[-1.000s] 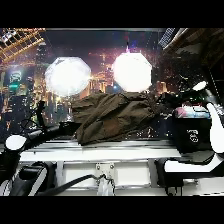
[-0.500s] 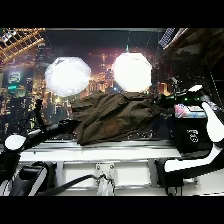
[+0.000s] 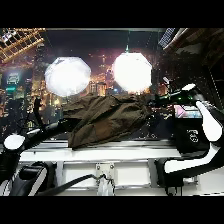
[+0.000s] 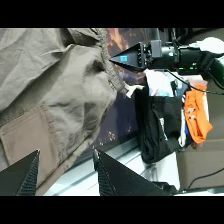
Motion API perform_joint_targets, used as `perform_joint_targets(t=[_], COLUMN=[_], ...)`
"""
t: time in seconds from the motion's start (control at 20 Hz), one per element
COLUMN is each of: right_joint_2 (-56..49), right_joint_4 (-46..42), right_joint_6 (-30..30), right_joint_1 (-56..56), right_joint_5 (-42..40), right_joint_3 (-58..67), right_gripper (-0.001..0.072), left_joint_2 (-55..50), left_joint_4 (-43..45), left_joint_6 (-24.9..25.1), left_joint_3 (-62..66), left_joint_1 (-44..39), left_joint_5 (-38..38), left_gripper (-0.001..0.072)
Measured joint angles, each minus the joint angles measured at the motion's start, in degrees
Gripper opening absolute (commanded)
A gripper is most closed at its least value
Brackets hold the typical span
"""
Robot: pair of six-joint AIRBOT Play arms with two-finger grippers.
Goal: Fold the clothes and pants, and hang the long-sleeved shirts on hangers.
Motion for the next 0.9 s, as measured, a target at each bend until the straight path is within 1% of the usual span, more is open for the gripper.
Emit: perform_joint_targets(t=[0.2,0.35,0.45,0.5,0.55,0.6,0.7,0.75,0.8,0.85,0.9], right_joint_2=[3.4,8.9,13.7,16.3,18.7,21.0,25.4,27.4,29.0,30.5,31.8], right_joint_4=[0.4,0.1,-1.6,-3.0,-4.7,-6.3,-9.2,-10.2,-11.0,-11.6,-12.2], right_joint_6=[5.4,10.7,15.3,18.0,20.5,23.0,27.6,29.6,31.0,32.1,33.0], right_joint_1=[0.2,0.3,0.3,0.3,0.3,0.3,0.2,0.2,0.2,0.3,0.3], right_joint_5=[0.6,-0.2,-0.8,-1.0,-1.3,-1.4,-1.8,-1.9,-1.9,-1.9,-1.7], right_joint_3=[-1.6,-4.5,-6.9,-7.8,-8.5,-9.0,-9.7,-9.9,-10.0,-10.1,-10.2], right_gripper=[0.0022,0.0022,0.0022,0.0022,0.0022,0.0022,0.0022,0.0022,0.0022,0.0022,0.0022], left_joint_2=[-0.1,-1.9,-5.1,-7.3,-9.7,-12.6,-18.9,-22.3,-26.0,-29.6,-33.7], left_joint_4=[-0.3,-0.4,-0.4,-0.5,-1.2,-2.4,-6.0,-7.8,-9.6,-11.0,-12.3], left_joint_6=[0.0,-1.3,-1.9,-2.2,-2.2,-2.1,-0.4,0.5,1.5,2.4,3.1], left_joint_3=[0.0,0.4,1.2,1.9,2.5,3.3,5.3,6.5,8.1,9.9,12.3], left_joint_1=[0.0,-0.1,-0.8,-1.8,-3.2,-5.3,-10.8,-13.7,-17.0,-20.1,-23.4], left_joint_5=[1.6,3.3,4.1,4.7,5.9,7.4,11.1,12.8,14.4,15.5,16.3], left_gripper=[0.035,0.0351,0.0353,0.0394,0.0481,0.0481,0.0444,0.0441,0.0428,0.0396,0.0393])
